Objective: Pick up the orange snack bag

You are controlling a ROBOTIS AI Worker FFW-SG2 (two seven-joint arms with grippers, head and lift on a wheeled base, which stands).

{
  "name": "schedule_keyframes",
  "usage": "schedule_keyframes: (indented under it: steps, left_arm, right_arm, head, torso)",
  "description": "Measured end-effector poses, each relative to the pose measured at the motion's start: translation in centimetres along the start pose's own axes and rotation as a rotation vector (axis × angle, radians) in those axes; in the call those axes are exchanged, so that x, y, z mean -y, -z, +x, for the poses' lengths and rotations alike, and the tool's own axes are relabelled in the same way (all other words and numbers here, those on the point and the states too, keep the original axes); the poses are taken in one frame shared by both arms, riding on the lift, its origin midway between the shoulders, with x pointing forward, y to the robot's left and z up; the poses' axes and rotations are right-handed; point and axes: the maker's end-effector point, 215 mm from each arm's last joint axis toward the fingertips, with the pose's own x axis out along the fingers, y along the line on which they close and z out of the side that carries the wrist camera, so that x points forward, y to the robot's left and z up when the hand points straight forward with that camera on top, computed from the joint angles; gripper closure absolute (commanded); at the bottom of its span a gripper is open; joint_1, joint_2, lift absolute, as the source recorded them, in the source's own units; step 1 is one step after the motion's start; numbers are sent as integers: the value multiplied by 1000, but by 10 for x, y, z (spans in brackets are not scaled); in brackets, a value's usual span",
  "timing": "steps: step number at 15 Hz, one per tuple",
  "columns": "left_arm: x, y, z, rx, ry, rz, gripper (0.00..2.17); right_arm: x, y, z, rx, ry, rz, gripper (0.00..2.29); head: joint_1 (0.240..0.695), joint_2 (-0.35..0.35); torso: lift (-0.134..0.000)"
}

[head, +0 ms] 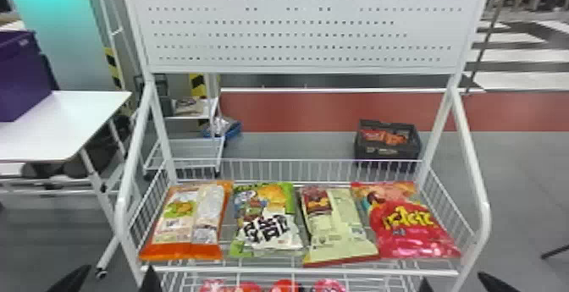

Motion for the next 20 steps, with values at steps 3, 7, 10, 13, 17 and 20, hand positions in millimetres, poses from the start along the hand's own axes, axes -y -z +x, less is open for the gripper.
schedule_keyframes:
  steps: [3,7,10,13,17,20]
  left_arm:
    - [0,1,1,0,1,3,87]
    - [0,0,1,2,1,3,83]
    - [1,0,2,3,1,1,83]
    - [5,0,4,3,8,-5,113]
    - [22,1,20,-10,34,-17,137]
    - [37,7,37,-36,59,-16,147]
  right_arm:
    - [0,-4,0,6,-1,-2,140]
    - [0,-4,0,7,1,-4,140]
    - [0,-3,0,6,2,-2,140]
    - [0,-3,0,4,3,-1,140]
    - [-3,-2,1,4,0,3,140]
    - [-6,-1,0,3,-3,5,140]
  head:
    - [499,0]
    - [499,0]
    - [499,0]
    - [499,0]
    - [499,0]
    - [499,0]
  torso:
    - [0]
    - [0]
    - [0]
    - [0]
    - [0]
    - [0]
